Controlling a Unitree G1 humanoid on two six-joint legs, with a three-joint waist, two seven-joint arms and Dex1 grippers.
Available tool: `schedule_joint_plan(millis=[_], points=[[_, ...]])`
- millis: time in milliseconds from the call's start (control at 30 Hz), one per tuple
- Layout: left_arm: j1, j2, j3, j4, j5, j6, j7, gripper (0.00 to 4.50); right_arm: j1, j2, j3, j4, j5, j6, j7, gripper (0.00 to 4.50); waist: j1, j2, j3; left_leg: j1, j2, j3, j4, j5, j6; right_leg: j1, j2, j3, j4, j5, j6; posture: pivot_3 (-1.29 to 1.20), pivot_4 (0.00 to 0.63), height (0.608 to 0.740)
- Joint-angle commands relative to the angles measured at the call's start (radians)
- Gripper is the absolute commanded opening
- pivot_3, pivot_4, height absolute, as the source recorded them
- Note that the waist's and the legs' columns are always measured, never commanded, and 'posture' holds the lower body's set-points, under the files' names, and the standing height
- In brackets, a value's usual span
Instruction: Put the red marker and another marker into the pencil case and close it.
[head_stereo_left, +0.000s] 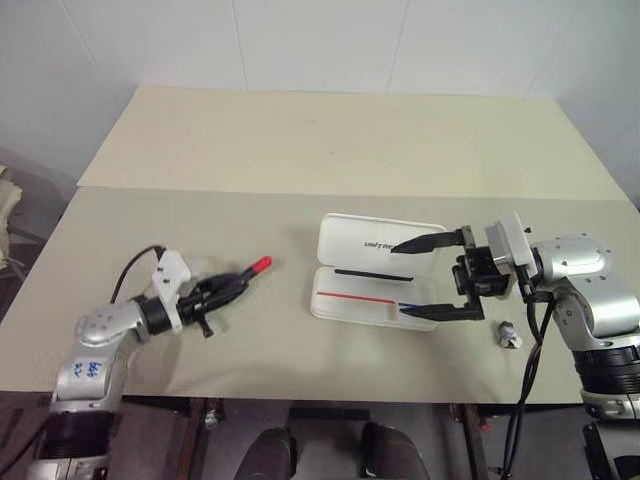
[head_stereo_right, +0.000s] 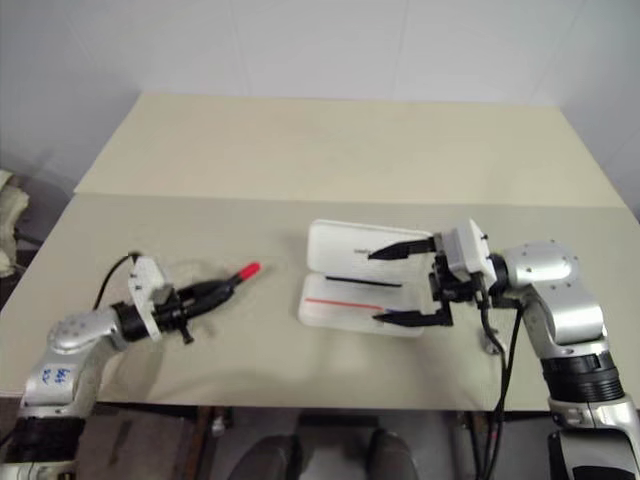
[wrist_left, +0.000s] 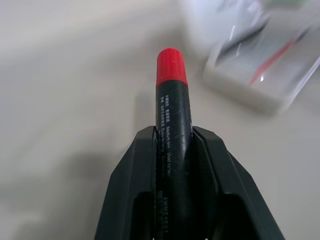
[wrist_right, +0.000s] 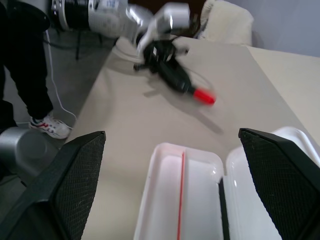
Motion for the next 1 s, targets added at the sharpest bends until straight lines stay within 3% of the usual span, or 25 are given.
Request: schedule_joint_plan(millis=[33,200,433,633,1000], points=[[-0.051,0.036,-0.001,-0.091,-0.064,0.031,-0.043,0.81,0.016,-0.022,-0.056,-0.008,-0.001,-0.024,-0.019,4.50,-0.004,0.000,0.000,0.000,0.000,0.000,0.000,0.000,0.000,0.000,0.000,0.000,0.000,0.000,0.000,0.00,0.150,0.740],[-0.164,0.057,-0.099,-0.113,-0.070,0.070,-0.123,0.81,0.053,-0.049,-0.097,-0.012,-0.010,-0.031,-0.045,4.50,-0.002,0.000,0.000,0.000,0.000,0.002,0.000,0.000,0.000,0.000,0.000,0.000,-0.001,0.000,0.000,0.00,0.150,0.740],[-0.313,-0.009,-0.230,-0.021,-0.012,0.047,-0.144,0.81,0.119,-0.088,-0.157,-0.054,-0.008,-0.025,-0.092,4.50,-0.002,0.000,0.000,0.000,0.000,0.002,0.001,0.000,0.000,0.001,0.000,0.000,-0.002,0.000,0.000,0.00,0.150,0.740],[-0.399,-0.140,-0.397,0.173,0.134,-0.097,-0.166,0.81,0.242,-0.126,-0.255,-0.170,0.011,0.015,-0.172,4.50,0.002,0.000,0.000,0.000,0.000,0.004,0.000,0.000,0.000,0.001,0.001,-0.001,-0.003,0.000,0.000,0.00,0.150,0.740],[-0.522,-0.331,-0.469,0.448,0.250,-0.234,-0.131,0.81,0.398,-0.128,-0.355,-0.332,0.038,0.074,-0.282,4.50,0.014,0.000,0.000,-0.001,0.000,0.005,0.002,0.001,0.001,0.003,0.001,-0.001,-0.006,0.000,0.001,0.00,0.150,0.740]])
